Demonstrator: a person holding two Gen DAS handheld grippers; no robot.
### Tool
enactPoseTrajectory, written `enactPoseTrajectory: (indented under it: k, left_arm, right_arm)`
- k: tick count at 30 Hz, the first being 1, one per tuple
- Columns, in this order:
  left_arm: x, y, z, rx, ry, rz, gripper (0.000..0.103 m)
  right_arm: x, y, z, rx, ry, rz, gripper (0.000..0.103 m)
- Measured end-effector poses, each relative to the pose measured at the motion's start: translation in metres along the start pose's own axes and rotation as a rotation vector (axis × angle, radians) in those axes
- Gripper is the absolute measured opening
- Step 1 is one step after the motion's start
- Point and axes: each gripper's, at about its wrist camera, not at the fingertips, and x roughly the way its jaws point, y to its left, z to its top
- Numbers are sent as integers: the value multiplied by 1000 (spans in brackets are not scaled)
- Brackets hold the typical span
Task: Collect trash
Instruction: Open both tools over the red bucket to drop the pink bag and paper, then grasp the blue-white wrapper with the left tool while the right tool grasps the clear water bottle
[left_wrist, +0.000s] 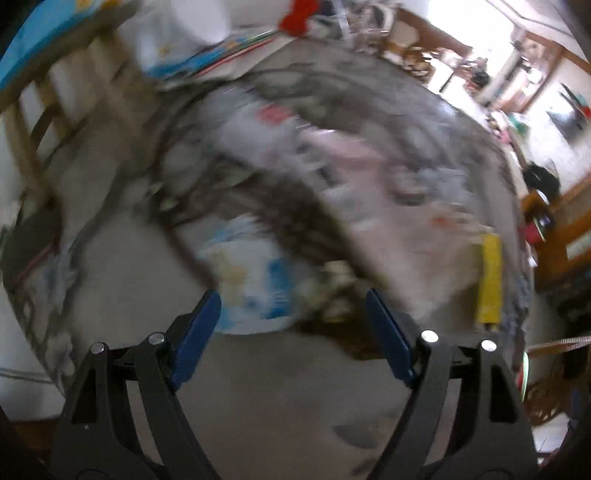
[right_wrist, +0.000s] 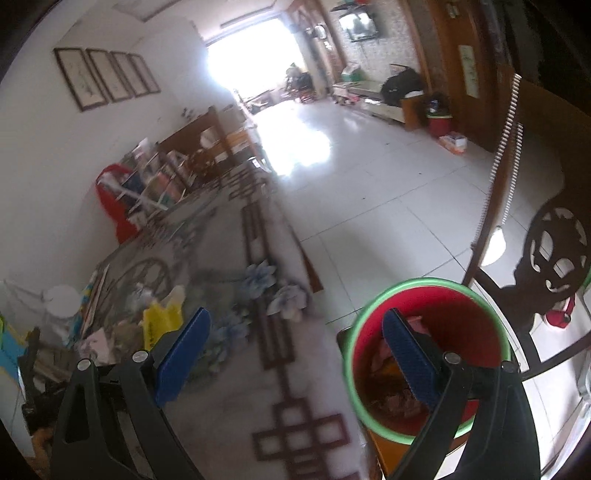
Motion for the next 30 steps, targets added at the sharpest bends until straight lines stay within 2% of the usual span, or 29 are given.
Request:
enactPoseTrajectory:
  k: [4, 8, 13, 16, 18, 22, 23, 24, 27, 30]
  left_arm:
    - [13, 16, 2, 5, 21, 11, 76]
    - [22, 28, 6, -8, 47, -27, 76]
    - [37, 34, 12, 45, 73, -76, 75]
    - [50, 33, 13, 92, 116, -118, 59]
    - [51, 33, 14, 141, 110, -136, 49]
    - [52, 39, 24, 211, 127, -180, 38]
    - [51, 42, 26, 222, 125, -185, 26]
    - [50, 46, 28, 242, 127, -191, 22]
    - [44, 56, 31, 290, 118, -200, 22]
    - [36, 66, 28, 356, 102, -211, 22]
  right_arm:
    - [1, 31, -3, -69, 5, 15, 91]
    - [3, 67, -10, -139, 14, 31, 91]
    - [12, 113, -24, -192, 53, 72, 91]
    - [22, 145, -36, -230, 105, 97, 91]
    - [28, 165, -42, -263, 140, 110, 91]
    - [37, 219, -61, -354, 177, 125, 92]
    - [40, 231, -66, -378, 189, 130, 94]
    - [44, 244, -70, -404, 202, 133, 96]
    - [65, 289, -82, -494, 260, 131, 96]
    - [84, 339, -82, -623, 263, 144, 96]
